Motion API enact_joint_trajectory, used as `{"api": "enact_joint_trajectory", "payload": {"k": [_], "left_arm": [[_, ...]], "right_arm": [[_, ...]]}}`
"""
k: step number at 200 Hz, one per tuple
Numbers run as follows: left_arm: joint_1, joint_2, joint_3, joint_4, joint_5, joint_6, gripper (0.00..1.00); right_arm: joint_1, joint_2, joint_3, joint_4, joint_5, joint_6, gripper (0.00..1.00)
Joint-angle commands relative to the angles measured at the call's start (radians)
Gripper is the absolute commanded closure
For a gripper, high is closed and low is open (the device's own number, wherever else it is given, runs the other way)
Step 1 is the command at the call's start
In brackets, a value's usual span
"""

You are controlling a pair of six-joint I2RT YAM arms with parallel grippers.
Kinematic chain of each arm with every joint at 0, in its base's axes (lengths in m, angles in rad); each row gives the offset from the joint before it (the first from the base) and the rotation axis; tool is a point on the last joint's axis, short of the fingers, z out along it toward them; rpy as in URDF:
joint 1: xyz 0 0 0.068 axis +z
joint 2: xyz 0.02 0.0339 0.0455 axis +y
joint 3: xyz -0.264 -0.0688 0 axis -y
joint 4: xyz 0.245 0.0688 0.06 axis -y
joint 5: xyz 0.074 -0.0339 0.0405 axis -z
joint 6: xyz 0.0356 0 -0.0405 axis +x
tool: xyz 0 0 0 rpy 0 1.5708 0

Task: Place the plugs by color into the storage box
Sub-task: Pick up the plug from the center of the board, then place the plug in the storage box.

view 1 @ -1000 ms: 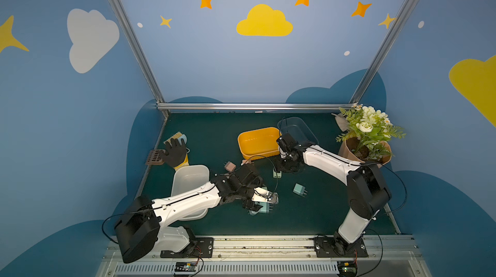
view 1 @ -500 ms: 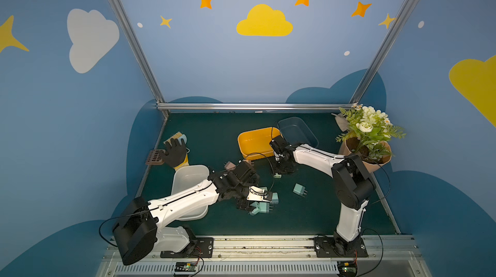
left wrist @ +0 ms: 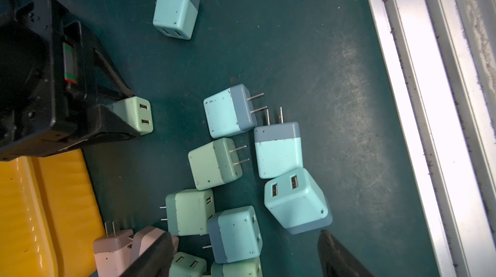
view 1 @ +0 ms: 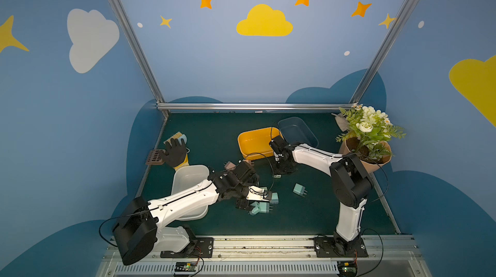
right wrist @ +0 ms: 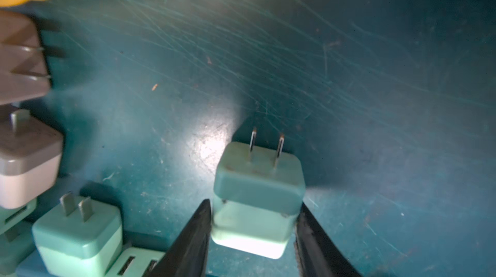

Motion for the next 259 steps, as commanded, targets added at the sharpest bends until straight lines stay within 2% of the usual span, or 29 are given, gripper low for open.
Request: {"api": "enact_joint_trajectory", "payload": {"k": [1,40,71,98,167,199,205,239,259], "left_arm": [[0.005,-0.002,-0.007,-0.002,0.017,0.011,0.15],[0.022,0.019,0.020,0.088,0.061,-0.076,0.15],[0.098,-0.007,0.036,0.208,0.148,-0.169,0.17],[0.185,-0.028,0.046,0.299,0.148,-0.253,0.17],[0.298,0.057,0.126,0.376,0.071,-0.516,0.18],[0.339,0.066,0.138,0.377,0.086,-0.558,0.19],[0.345,0.063,0.137,0.379,0.116,-0.561,0.19],[0.349,0.064,0.134,0.373,0.128,-0.569,0.20],[0.349,0.063,0.134,0.365,0.120,-0.565,0.20]], "right_arm": [[0.007,-0.015,0.020,-0.044,0.014,-0.012,0.55],[0.006,-0.094,0.027,-0.090,-0.005,-0.033,0.65],[0.002,-0.146,0.080,-0.148,-0.028,-0.057,0.73],[-0.012,-0.150,0.161,-0.166,-0.010,-0.070,0.75],[-0.081,0.160,0.577,-0.190,0.029,-0.093,0.75],[-0.097,0.266,0.666,-0.190,0.060,-0.104,0.72],[-0.099,0.279,0.678,-0.190,0.067,-0.106,0.72],[-0.101,0.340,0.716,-0.187,0.075,-0.117,0.71],[-0.103,0.360,0.727,-0.189,0.071,-0.119,0.65]]}}
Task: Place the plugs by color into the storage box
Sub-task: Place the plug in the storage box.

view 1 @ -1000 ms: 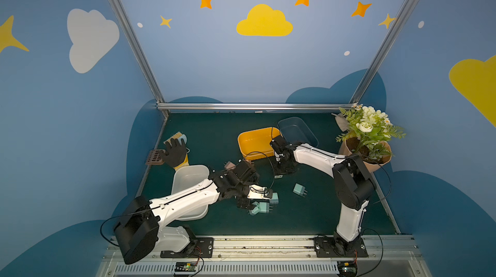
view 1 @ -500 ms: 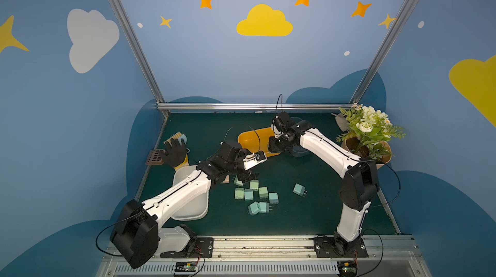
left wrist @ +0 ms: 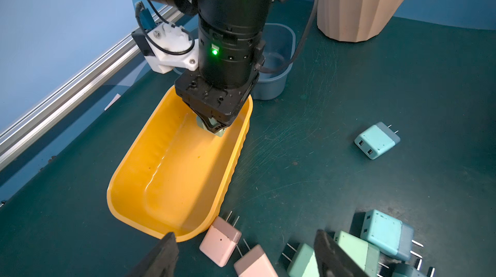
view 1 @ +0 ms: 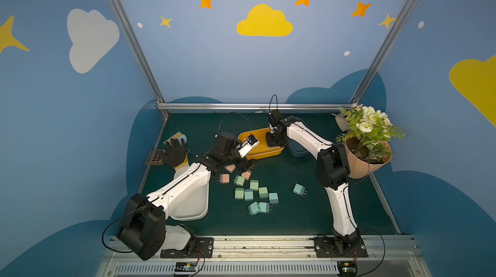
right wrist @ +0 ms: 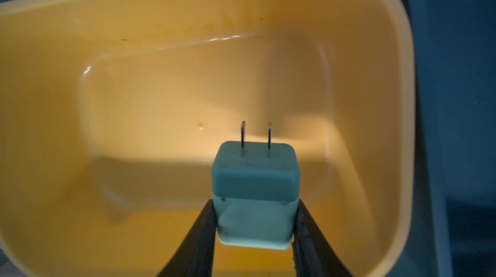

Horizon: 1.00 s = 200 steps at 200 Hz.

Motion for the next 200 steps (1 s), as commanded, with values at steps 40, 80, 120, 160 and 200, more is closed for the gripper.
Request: {"api": "enact_joint_trajectory", "payload": {"k": [40,80,120,160,200], "left_arm": [[0.004,0.004,0.026,-0.018,0.002,-0.017,0.20],[0.003,0.006,0.032,-0.015,0.021,-0.047,0.21],[0.004,0.000,0.054,-0.046,0.002,-0.074,0.23],[-0.012,-0.037,0.041,-0.051,0.018,-0.088,0.24],[-0.045,-0.054,0.028,-0.051,0.026,-0.054,0.24]], "right_arm": [[0.010,-0.013,0.047,-0.007,0.032,-0.024,0.48],[0.021,-0.070,0.025,-0.012,0.052,-0.038,0.44],[0.031,-0.163,-0.032,0.004,0.042,-0.034,0.45],[0.045,-0.274,-0.144,0.038,0.015,-0.022,0.46],[0.062,-0.394,-0.291,0.052,0.005,-0.016,0.47]]}}
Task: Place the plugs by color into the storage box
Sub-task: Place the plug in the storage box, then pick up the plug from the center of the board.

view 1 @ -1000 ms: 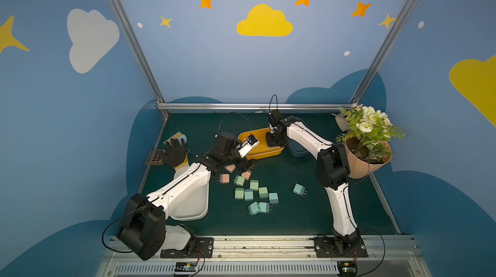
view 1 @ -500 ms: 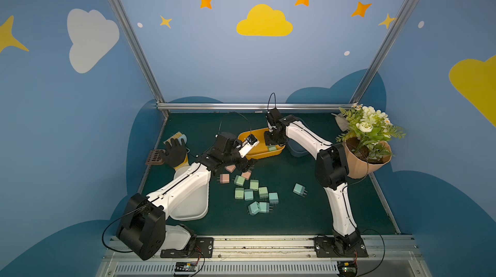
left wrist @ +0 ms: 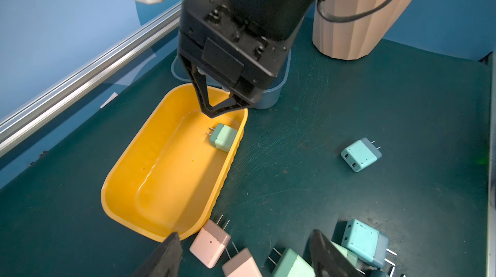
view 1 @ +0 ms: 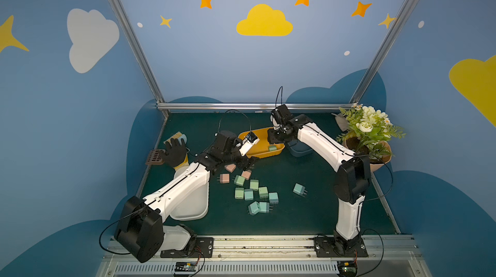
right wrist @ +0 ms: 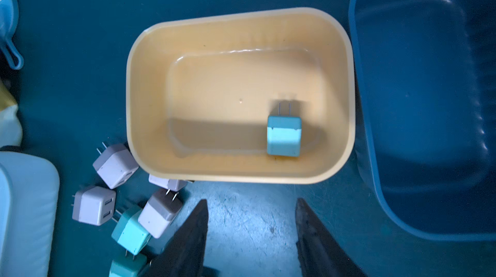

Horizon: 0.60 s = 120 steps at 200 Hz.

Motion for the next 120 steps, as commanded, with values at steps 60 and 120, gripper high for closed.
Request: {"api": "enact_joint_trajectory", "payload": {"k": [60,120], "left_arm": [[-0.029,0.038,0.040,-0.008,0.025,0.041,0.23],[0.038,0.200,0.146,0.032,0.024,-0.024,0.26]], "right_arm": [[0.011,-0.096,-0.138,0.002,-0.025,-0.002,0.47],[-0.033,0.068,0.129,-0.132,-0.081,-0.001,0.47]]}}
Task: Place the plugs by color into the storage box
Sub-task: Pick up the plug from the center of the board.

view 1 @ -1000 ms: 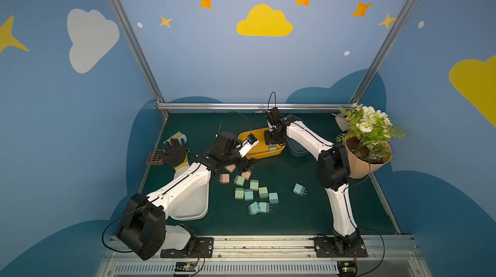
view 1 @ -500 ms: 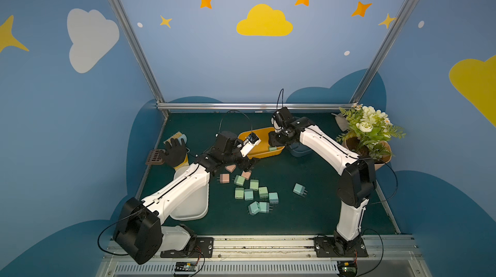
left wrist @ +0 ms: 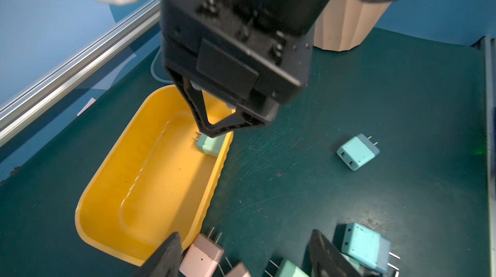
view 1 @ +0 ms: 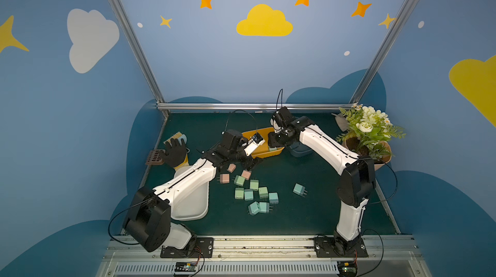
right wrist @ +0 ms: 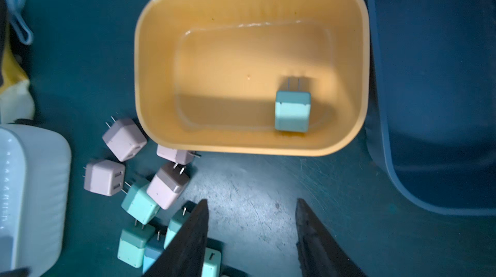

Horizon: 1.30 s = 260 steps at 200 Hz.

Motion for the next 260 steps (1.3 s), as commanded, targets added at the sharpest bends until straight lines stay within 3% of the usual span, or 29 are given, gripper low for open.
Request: {"api": "enact_joint_trajectory", "payload": {"k": [1,61,104,177,224,260], "left_arm": [[0.034,0.059,0.076,0.016,0.004,-0.046,0.26],[0.077,0.137,0.068,0.063,0.062,-0.015,0.28],[0.085,0.120,0.013,0.069,0.079,-0.010,0.28],[0.084,0.024,-0.059,0.048,0.176,-0.062,0.28],[0.074,-0.085,-0.150,-0.023,0.220,0.069,0.27],[0.070,-0.135,-0.267,0.056,0.314,0.192,0.26]], "right_arm": [[-0.023,0.054,0.087,-0.083,-0.032,-0.004,0.47],[-0.054,0.153,0.190,-0.099,-0.152,-0.016,0.49],[-0.044,0.154,0.170,-0.161,-0.150,-0.020,0.50],[0.025,-0.031,-0.065,-0.137,-0.140,-0.008,0.51],[0.073,-0.136,-0.220,-0.086,-0.159,0.046,0.52],[0.093,-0.195,-0.298,-0.111,-0.124,0.104,0.51]]}}
